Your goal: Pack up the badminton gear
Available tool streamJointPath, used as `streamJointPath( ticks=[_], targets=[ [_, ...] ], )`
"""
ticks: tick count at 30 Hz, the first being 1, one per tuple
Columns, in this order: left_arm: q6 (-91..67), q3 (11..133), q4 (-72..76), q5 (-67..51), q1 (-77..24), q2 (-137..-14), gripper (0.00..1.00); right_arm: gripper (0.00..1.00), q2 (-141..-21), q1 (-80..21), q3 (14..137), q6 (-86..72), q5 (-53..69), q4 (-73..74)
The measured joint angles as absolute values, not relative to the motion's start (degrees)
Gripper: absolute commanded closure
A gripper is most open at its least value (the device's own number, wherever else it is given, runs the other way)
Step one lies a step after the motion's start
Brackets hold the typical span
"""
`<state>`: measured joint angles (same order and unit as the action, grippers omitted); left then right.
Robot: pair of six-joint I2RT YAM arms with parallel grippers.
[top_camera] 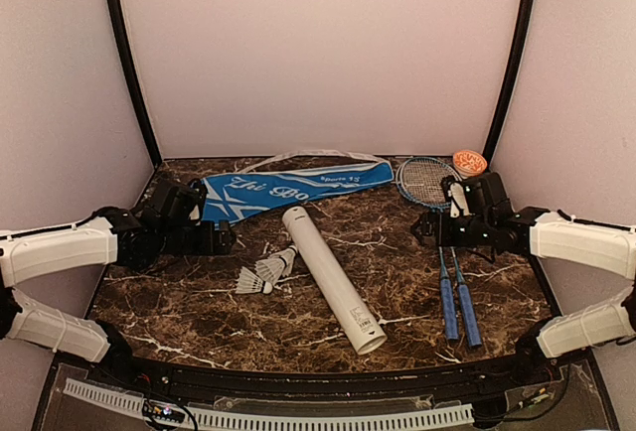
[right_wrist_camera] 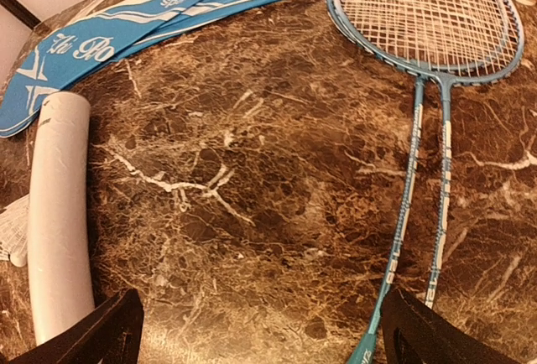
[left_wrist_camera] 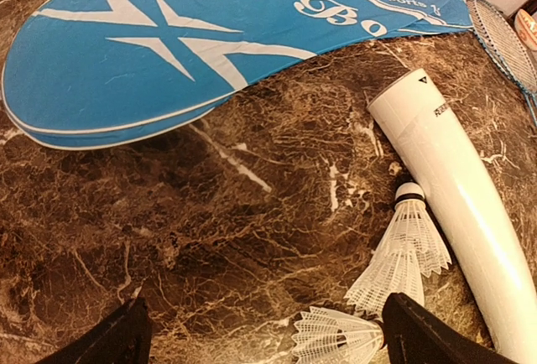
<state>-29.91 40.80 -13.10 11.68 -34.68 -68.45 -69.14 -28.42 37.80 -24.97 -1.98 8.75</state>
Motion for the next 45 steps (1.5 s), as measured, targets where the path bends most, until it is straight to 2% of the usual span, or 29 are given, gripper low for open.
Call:
streamJointPath(
  ticks=[5,10,21,30,40,45],
  targets=[
    [-27.20,40.56,-11.66,9.41,-34.68,-66.11,0.01,0.01,-72.38,-29.34,44.97,-21.23,3.05,12.67],
    [-24.58,39.48,-9.52,7.70,-34.68,-61.56,0.01,0.01,-79.61,-34.96,55.33,-18.81,5.82,17.45],
    [-21.78,35.07,-5.74,4.01,-34.68,-52.84,0.01,0.01,-95.04,-46.65,69.14,-19.03,5.08,27.83],
    [-21.58,34.35,-5.52,3.62,-34.68,-52.40,0.01,0.01,-103.46,-53.23,75.22,-21.23,5.48,31.59],
    [-22.24,34.48,-4.71,1.87,-35.48,-51.77,0.01,0.01,-109.21,-54.37,76.27,-25.06,6.92,30.46],
    [-24.53,40.71,-6.76,-2.37,-36.42,-53.80,0.01,0.04,-109.71,-54.37,74.35,-26.94,7.11,28.03]
  ],
)
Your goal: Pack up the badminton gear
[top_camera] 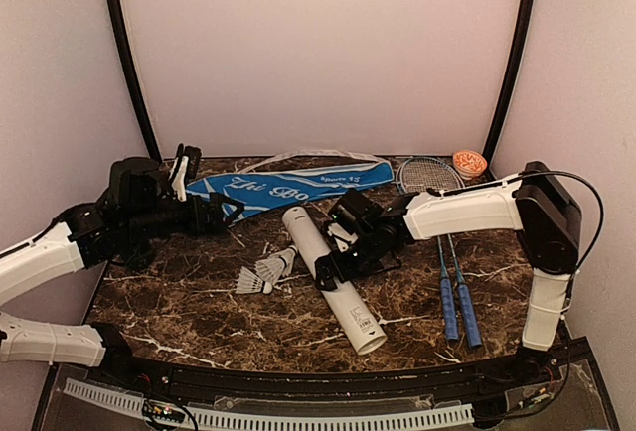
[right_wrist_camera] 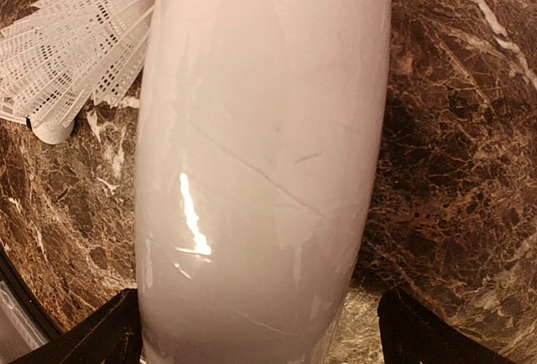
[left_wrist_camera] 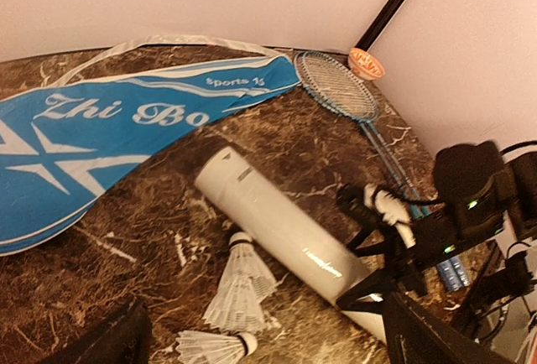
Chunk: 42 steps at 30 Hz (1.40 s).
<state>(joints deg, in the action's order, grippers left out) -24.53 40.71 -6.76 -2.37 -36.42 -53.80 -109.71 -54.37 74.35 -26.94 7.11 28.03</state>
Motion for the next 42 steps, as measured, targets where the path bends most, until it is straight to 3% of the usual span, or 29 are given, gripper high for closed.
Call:
streamJointPath(
  ticks=[6,21,31,42],
  targets=[
    [-28.16,56.86,-9.45,-8.34,-36.56,-59.92,0.01,0.07,-109.73,-54.37,72.42,-28.84,7.75,25.82],
    [-36.23,69.32,-9.08,-20.12,-36.99,-68.10,0.01,0.25,-109.75,-54.33,70.57,-32.97,7.81,23.22],
    [-36.23,66.11,-6.57,-20.47,-36.99,-66.37,0.01,0.34,-100.20,-51.83,61.78,-37.39,9.67,16.64],
    [-30.65,48.99,-0.56,-21.12,-38.24,-59.02,0.01,0.31,-83.79,-47.46,50.39,-47.20,10.37,-6.39]
  ],
)
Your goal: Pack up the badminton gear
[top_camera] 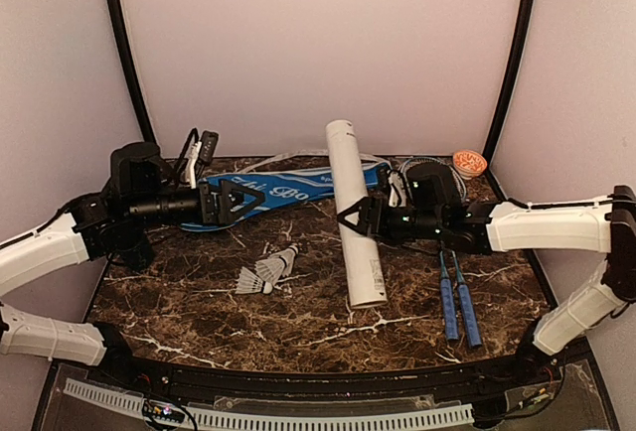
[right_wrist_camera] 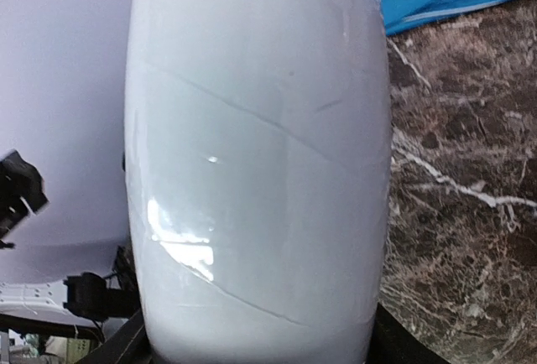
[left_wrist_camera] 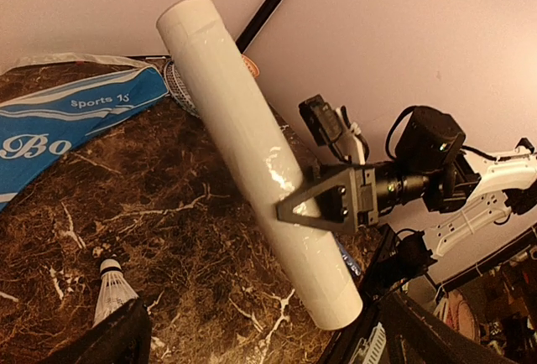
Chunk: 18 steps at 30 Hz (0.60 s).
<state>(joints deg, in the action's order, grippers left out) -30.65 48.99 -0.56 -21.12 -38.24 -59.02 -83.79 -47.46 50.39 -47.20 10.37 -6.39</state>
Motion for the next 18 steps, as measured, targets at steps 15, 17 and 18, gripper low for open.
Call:
streamJointPath(
  ticks=[15,17,18],
  targets=[
    [-23.49,50.68,9.10,-16.12,-56.23,-70.19,0.01,0.30,-76.93,-51.20,40.18,-56.03,-0.36,-39.51],
    [-23.49,51.46,10.79,-17.15,-56.60,-72.62,0.01,0.30,-77.08,-52.51,40.01,-56.05,-1.17,-42.87],
    [-23.53,51.79,11.35,-17.43,-56.82,-73.58,0.01,0.29,-77.14,-52.97,39.90,-56.05,-1.34,-44.47]
  ],
)
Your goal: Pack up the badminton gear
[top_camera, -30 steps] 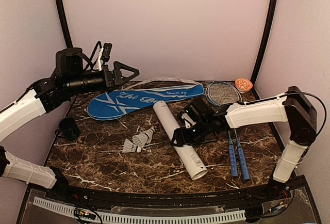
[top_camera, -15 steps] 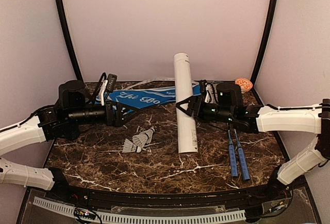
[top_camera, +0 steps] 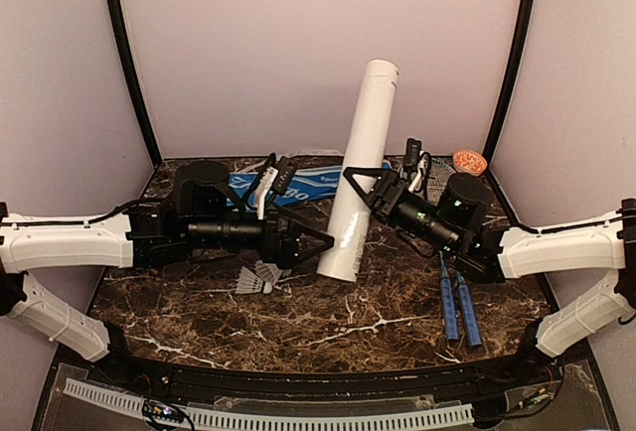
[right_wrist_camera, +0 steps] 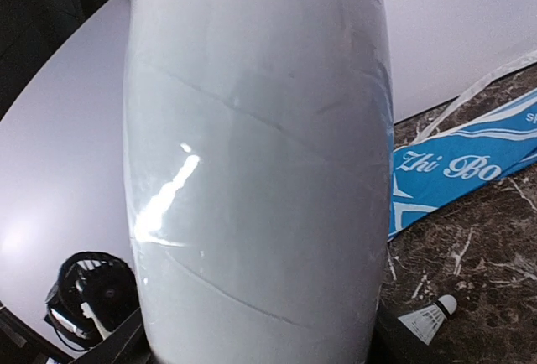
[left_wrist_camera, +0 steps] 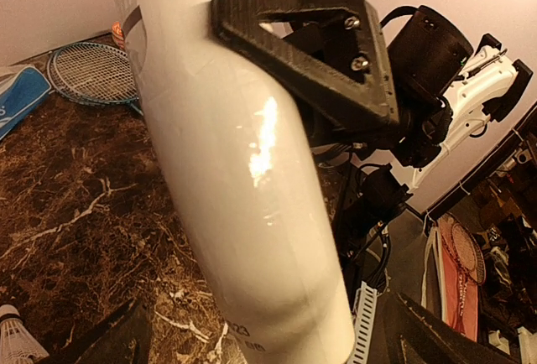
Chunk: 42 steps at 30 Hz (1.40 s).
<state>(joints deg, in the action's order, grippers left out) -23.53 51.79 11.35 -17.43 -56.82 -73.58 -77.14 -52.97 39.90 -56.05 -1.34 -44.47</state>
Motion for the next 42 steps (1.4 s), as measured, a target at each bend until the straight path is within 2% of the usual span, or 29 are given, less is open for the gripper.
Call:
streamJointPath(
  ticks=[5,12,18,23,25,27,32,42],
  targets=[
    [-23.75,54.17,12.69,-18.92,-57.52,-78.24,0.04,0.30,-77.21,-54.68,38.74,-56.05,-1.69,-51.66],
    [-25.65,54.22,16.21,-22.61,-58.52,-80.23,0.13,0.33,-78.87,-56.90,37.04,-55.55,-2.37,-59.24],
    [-27.38,54.15,18.33,-25.78,-58.72,-82.13,0.28,0.33,-80.79,-57.41,35.73,-55.16,-1.54,-63.92],
    [-27.97,53.80,18.63,-25.58,-58.74,-81.78,0.40,0.19,-80.60,-57.47,34.83,-53.10,-1.30,-66.11],
    [-28.05,53.17,18.52,-25.65,-58.78,-81.30,0.43,0.09,-79.96,-57.54,34.48,-51.68,-1.32,-65.43],
    [-28.05,52.64,18.11,-25.61,-58.78,-80.77,0.48,0.01,-78.48,-57.60,34.46,-49.04,-1.54,-62.65],
    [-27.68,52.05,15.88,-25.43,-58.78,-79.00,0.49,0.00,-71.77,-57.63,34.13,-40.47,-4.08,-50.39],
    [-27.88,51.77,8.10,-28.27,-55.96,-76.38,0.49,0.00,-49.95,-57.65,30.39,-16.58,-16.84,-16.25]
  ],
)
